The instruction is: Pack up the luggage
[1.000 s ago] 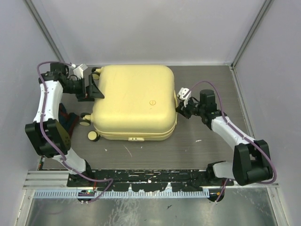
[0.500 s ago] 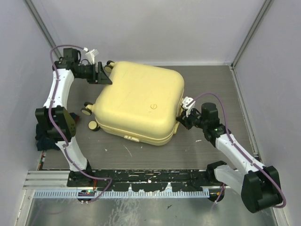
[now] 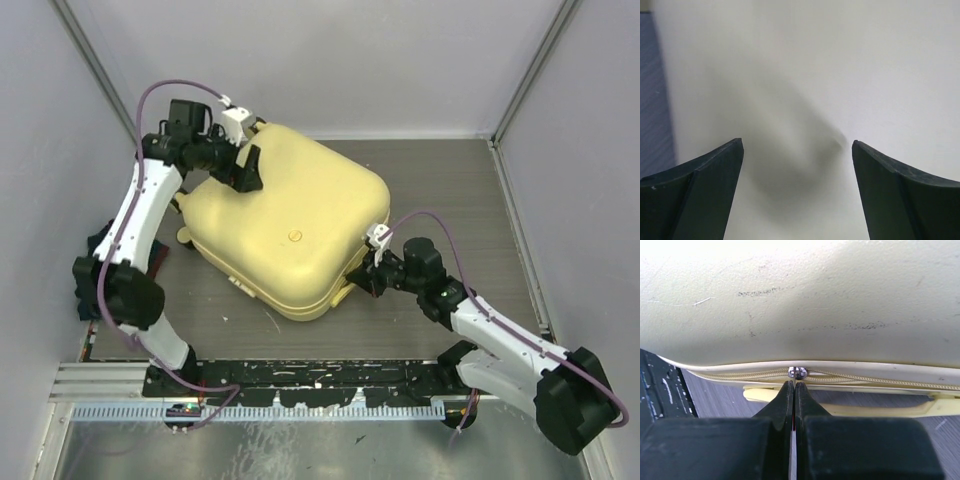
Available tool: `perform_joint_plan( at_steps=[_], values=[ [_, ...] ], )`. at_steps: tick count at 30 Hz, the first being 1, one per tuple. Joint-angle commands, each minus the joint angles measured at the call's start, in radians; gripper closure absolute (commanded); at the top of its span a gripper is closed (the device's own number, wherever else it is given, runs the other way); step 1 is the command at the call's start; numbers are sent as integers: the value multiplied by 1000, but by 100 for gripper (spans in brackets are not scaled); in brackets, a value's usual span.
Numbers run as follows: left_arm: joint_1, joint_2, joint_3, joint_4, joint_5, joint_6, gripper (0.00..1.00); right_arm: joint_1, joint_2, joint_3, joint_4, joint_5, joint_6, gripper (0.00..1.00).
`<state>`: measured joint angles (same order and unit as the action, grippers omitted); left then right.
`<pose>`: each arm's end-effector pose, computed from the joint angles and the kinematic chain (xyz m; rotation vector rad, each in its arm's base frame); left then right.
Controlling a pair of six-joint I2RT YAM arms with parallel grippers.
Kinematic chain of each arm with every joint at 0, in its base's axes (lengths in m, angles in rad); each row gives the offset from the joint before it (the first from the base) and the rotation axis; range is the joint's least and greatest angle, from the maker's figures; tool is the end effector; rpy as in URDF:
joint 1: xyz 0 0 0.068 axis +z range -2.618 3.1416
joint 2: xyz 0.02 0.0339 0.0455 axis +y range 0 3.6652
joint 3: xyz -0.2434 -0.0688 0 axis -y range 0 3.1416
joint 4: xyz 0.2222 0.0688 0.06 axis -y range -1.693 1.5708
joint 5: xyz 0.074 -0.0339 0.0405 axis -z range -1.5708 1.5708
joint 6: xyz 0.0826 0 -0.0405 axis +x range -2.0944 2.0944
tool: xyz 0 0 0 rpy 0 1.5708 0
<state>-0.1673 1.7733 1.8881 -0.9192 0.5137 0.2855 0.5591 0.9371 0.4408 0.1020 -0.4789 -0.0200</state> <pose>0.3719 -0.1040 0.3318 0.7523 2.1830 -0.5474 0.1797 0.1574 0.2000 -0.8757 1.8083 0.8189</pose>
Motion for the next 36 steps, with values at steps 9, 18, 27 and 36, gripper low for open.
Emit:
perform_joint_plan(
  at_steps=[9, 18, 27, 36],
  values=[
    [-615, -549, -484, 188, -337, 40, 4, 44, 60, 19, 148, 78, 95, 99],
    [-891, -511, -576, 262, -565, 229, 2, 43, 55, 8, 162, 147, 92, 100],
    [-899, -569, -762, 213, -571, 425, 12, -77, 19, 15, 119, 148, 26, 100],
    [-897, -594, -825, 137, -525, 497, 22, -332, 141, 107, 99, -39, -52, 100]
  ],
)
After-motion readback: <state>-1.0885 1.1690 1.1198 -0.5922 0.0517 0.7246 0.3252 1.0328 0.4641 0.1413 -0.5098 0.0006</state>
